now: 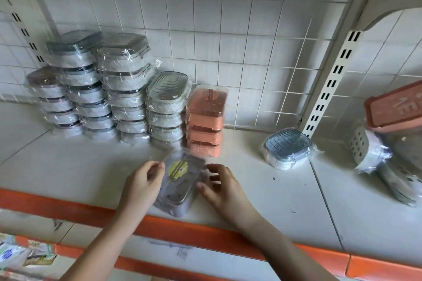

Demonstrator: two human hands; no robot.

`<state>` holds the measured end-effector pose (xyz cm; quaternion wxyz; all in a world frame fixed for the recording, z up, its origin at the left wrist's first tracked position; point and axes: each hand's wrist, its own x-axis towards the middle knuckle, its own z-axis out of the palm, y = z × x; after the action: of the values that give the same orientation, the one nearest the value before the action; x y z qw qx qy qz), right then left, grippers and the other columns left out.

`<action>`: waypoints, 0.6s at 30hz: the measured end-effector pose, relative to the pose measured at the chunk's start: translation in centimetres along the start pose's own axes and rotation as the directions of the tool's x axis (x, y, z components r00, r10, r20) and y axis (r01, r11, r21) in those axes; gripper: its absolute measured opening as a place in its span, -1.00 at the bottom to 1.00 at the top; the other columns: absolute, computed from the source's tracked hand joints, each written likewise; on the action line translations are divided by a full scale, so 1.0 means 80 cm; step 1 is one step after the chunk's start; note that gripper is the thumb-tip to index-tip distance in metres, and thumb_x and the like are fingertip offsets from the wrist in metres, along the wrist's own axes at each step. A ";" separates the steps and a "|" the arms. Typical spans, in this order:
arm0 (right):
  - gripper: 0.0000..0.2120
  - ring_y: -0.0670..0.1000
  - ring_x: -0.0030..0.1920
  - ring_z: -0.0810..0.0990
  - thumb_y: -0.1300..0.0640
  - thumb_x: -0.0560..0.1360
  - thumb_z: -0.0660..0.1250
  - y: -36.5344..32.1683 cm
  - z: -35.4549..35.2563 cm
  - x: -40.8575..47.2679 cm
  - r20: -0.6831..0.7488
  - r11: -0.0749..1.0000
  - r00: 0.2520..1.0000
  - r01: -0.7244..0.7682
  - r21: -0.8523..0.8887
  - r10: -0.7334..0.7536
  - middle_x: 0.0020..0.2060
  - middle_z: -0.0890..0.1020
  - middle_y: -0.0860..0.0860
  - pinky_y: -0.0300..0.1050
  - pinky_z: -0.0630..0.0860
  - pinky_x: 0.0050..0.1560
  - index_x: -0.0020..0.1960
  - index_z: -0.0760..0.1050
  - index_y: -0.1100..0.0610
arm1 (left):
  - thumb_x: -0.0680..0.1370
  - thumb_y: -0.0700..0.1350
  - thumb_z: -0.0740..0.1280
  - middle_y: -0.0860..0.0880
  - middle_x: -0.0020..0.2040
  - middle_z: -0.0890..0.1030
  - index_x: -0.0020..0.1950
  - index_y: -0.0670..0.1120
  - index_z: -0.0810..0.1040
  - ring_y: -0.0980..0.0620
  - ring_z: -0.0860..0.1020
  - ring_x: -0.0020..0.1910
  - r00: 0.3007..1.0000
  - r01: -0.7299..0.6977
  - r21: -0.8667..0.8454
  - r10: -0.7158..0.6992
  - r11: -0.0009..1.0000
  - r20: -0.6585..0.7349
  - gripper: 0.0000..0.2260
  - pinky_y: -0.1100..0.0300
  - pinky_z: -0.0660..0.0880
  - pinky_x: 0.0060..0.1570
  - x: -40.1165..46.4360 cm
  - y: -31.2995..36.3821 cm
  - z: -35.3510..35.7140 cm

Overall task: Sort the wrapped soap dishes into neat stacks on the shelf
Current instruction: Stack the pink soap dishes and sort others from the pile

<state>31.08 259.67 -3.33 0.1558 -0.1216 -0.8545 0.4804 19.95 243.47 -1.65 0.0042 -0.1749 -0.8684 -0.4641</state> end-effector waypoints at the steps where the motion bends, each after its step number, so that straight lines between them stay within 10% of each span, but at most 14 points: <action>1: -0.45 -0.07 0.16 0.51 -0.10 0.46 0.38 -0.001 0.004 -0.004 0.021 1.000 1.000 0.009 0.021 -0.009 0.21 0.46 0.01 -0.13 0.45 0.23 0.35 0.32 0.08 | 0.57 -0.10 0.27 0.02 -0.15 0.60 -0.01 -0.10 0.57 0.01 0.53 -0.09 1.000 -0.003 -0.025 0.003 1.000 0.010 -0.88 0.22 0.35 -0.15 -0.004 -0.001 -0.002; 6: -0.28 -0.14 0.20 0.46 -0.04 0.41 0.45 -0.004 0.006 -0.018 0.039 0.995 0.997 0.065 0.069 -0.068 0.27 0.36 0.01 -0.28 0.42 0.24 0.45 0.21 0.09 | 0.55 -0.14 0.33 0.04 -0.08 0.62 0.08 -0.11 0.55 0.06 0.57 -0.03 0.999 -0.028 -0.129 0.034 0.991 0.042 -0.87 0.35 0.42 -0.07 -0.024 -0.006 -0.005; 11: -0.09 -0.06 0.41 0.29 -0.30 0.36 0.39 -0.002 -0.003 -0.034 -0.015 0.981 0.981 0.194 0.017 -0.194 0.38 0.24 -0.05 0.00 0.40 0.34 0.51 0.09 0.10 | 0.52 -0.04 0.35 0.28 -0.07 0.61 0.01 0.14 0.48 0.29 0.57 -0.08 0.989 -0.128 -0.219 0.140 0.967 0.040 -0.88 0.49 0.42 -0.09 -0.042 0.010 0.004; 18: 0.01 -0.05 0.50 0.12 -0.15 0.24 0.44 0.018 -0.047 -0.053 -0.108 0.971 0.970 0.203 -0.124 -0.217 0.48 0.02 -0.22 0.04 0.34 0.38 0.51 -0.09 -0.10 | 0.37 0.25 0.32 0.19 0.12 0.57 0.25 0.06 0.41 0.19 0.52 0.17 0.939 -0.163 -0.257 0.230 0.952 0.255 -0.48 0.16 0.44 0.18 -0.056 0.039 0.041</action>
<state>36.52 261.88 -3.37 0.2502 -0.0678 -0.8771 0.4042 25.64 246.33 -1.77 -0.0934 -0.3250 -0.7777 -0.5299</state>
